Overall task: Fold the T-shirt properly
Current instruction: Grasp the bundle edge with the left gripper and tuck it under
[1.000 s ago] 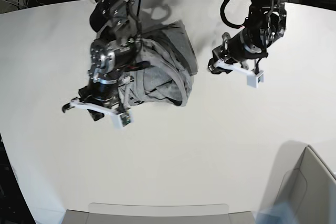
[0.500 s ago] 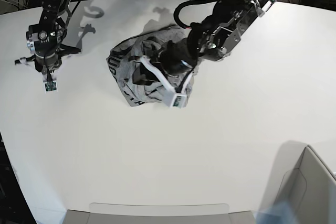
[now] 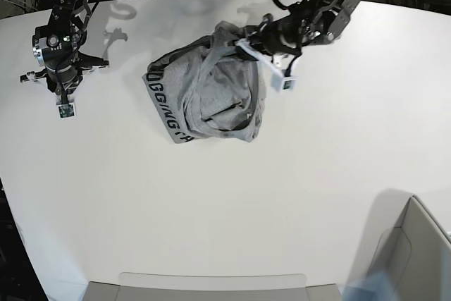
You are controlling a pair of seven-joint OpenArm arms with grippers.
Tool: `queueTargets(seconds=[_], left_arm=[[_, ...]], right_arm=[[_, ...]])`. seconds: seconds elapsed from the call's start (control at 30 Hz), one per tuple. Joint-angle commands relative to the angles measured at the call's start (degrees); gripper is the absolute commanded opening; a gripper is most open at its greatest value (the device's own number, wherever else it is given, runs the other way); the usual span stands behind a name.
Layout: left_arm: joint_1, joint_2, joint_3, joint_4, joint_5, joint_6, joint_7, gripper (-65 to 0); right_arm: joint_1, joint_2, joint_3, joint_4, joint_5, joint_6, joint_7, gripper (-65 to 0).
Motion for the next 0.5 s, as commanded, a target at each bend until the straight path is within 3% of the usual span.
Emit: queueTargets(seconds=[0.0,0.1,0.27,0.4,0.47], left_arm=[[0.96,0.32,-2.07,2.77,-0.79,-0.52,-0.38,-54.9],[3.43,0.32,-6.56,2.77,-0.71,-0.52,0.23,-54.9],[3.69,0.76,-6.91,3.56,-0.97,-0.61,-0.56,-56.9],[1.67,4.8,-5.06,3.56,-0.97,-0.88,-4.69,-63.3],[-2.11,6.3,-2.07,3.47,-0.88,-0.96,-4.95,-63.7]], right_arm=[[0.47,0.58,0.23,0.98,-0.17,-0.18,0.87,-65.0],[0.65,0.58,0.14,0.98,-0.17,-0.18,0.87,-65.0],[1.0,0.58,0.23,0.98,-0.08,-0.18,0.96,-65.0],[1.18,0.58,1.02,1.07,0.09,-0.18,1.05,-65.0],[1.7,0.4,4.01,1.07,2.99,-0.18,1.05,-65.0]])
